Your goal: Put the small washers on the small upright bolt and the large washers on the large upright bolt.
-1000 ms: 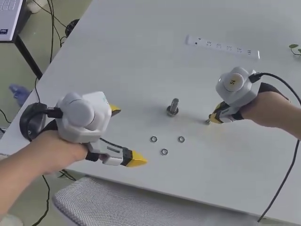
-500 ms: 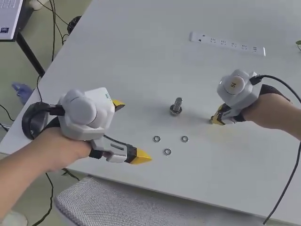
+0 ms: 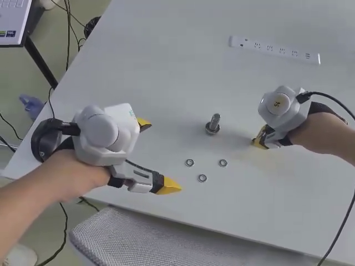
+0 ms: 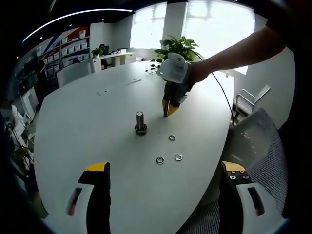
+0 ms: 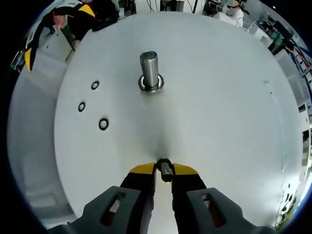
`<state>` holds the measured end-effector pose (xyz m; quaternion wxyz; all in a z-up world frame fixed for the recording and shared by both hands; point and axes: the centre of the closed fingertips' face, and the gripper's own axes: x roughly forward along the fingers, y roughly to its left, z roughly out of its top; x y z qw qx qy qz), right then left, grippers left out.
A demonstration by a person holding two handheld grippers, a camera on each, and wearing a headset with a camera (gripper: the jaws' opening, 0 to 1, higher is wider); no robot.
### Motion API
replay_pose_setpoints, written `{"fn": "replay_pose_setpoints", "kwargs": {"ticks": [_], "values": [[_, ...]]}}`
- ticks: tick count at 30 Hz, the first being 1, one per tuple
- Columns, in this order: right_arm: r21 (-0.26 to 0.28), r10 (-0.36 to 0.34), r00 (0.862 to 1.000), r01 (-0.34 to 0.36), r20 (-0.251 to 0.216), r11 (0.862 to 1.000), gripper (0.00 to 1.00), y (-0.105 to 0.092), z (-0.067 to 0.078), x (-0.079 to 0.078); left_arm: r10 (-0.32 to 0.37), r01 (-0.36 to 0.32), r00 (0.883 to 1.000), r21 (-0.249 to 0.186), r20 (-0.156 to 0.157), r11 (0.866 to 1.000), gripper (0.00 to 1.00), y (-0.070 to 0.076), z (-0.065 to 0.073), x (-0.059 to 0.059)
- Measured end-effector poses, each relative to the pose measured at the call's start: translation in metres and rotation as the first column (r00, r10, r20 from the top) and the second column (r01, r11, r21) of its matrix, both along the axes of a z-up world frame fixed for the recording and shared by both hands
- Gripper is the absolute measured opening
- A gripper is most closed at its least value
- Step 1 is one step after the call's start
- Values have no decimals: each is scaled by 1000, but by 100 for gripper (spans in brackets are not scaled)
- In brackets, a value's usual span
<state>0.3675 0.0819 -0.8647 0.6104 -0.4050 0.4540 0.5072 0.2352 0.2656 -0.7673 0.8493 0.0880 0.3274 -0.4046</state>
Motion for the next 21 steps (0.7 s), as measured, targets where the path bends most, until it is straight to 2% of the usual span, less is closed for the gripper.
{"fn": "replay_pose_setpoints", "kwargs": {"ticks": [21], "values": [[10, 7, 1000, -7, -5, 1000, 13, -1, 1, -3, -6, 6, 1000, 14, -11, 1000, 90, 0, -1, -1]]}}
